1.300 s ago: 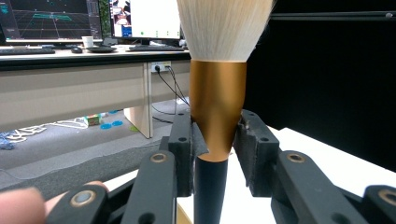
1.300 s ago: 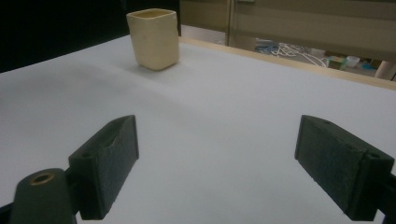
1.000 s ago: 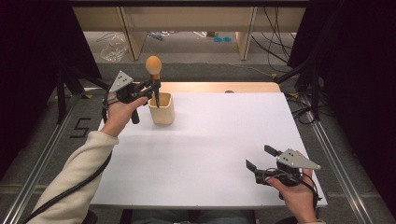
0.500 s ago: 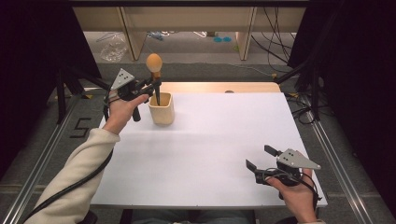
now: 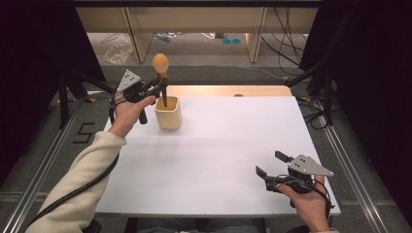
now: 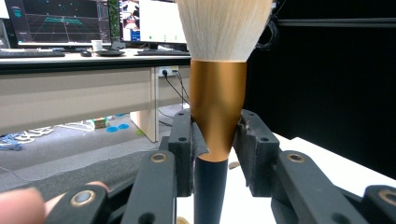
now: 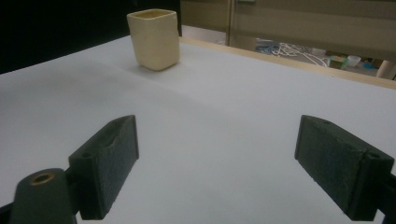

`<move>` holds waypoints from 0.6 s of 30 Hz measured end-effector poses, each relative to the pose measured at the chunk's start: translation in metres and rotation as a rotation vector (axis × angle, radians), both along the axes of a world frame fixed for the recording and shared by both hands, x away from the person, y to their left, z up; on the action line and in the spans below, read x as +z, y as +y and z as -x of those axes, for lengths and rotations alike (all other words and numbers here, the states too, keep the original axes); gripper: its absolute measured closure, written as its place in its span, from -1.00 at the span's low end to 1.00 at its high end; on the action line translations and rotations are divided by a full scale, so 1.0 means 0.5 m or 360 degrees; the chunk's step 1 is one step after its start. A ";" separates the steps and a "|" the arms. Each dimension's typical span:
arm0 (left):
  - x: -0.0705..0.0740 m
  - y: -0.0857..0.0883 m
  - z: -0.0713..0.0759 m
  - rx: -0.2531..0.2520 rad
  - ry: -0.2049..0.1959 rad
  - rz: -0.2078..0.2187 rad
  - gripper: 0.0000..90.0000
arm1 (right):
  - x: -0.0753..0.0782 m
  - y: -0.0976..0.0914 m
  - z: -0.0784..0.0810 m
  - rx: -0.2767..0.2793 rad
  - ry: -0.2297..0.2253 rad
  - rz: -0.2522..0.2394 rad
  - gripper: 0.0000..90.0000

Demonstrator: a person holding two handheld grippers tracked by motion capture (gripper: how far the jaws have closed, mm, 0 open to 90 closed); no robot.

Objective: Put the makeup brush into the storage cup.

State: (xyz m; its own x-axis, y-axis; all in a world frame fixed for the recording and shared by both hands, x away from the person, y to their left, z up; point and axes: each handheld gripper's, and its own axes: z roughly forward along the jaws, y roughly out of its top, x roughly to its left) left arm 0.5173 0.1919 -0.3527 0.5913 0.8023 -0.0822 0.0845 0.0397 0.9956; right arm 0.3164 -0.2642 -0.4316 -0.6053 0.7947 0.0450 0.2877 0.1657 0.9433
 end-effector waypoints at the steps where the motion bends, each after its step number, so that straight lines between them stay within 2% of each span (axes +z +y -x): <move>1: 0.000 0.000 -0.001 0.0000 -0.0001 -0.0002 0.53 | 0.000 0.000 0.000 0.0000 0.0000 0.0000 -0.67; 5: -0.001 -0.003 -0.003 0.0007 0.0011 0.0019 0.53 | 0.000 -0.001 0.000 -0.0001 0.0000 0.0001 -0.67; 6: -0.001 -0.003 -0.004 0.0006 0.0003 0.0011 0.53 | 0.000 -0.001 0.000 -0.0002 0.0003 0.0004 -0.68; 7: 0.000 -0.001 -0.008 0.0006 -0.0030 -0.0014 0.53 | 0.000 -0.001 0.000 -0.0004 0.0000 0.0007 -0.67; 9: 0.000 -0.003 -0.009 0.0006 -0.0020 0.0001 0.53 | 0.000 -0.001 0.000 -0.0001 0.0001 0.0001 -0.67; 18: -0.001 -0.004 -0.017 0.0008 -0.0029 -0.0007 0.53 | 0.000 -0.001 0.001 -0.0002 0.0002 0.0006 -0.67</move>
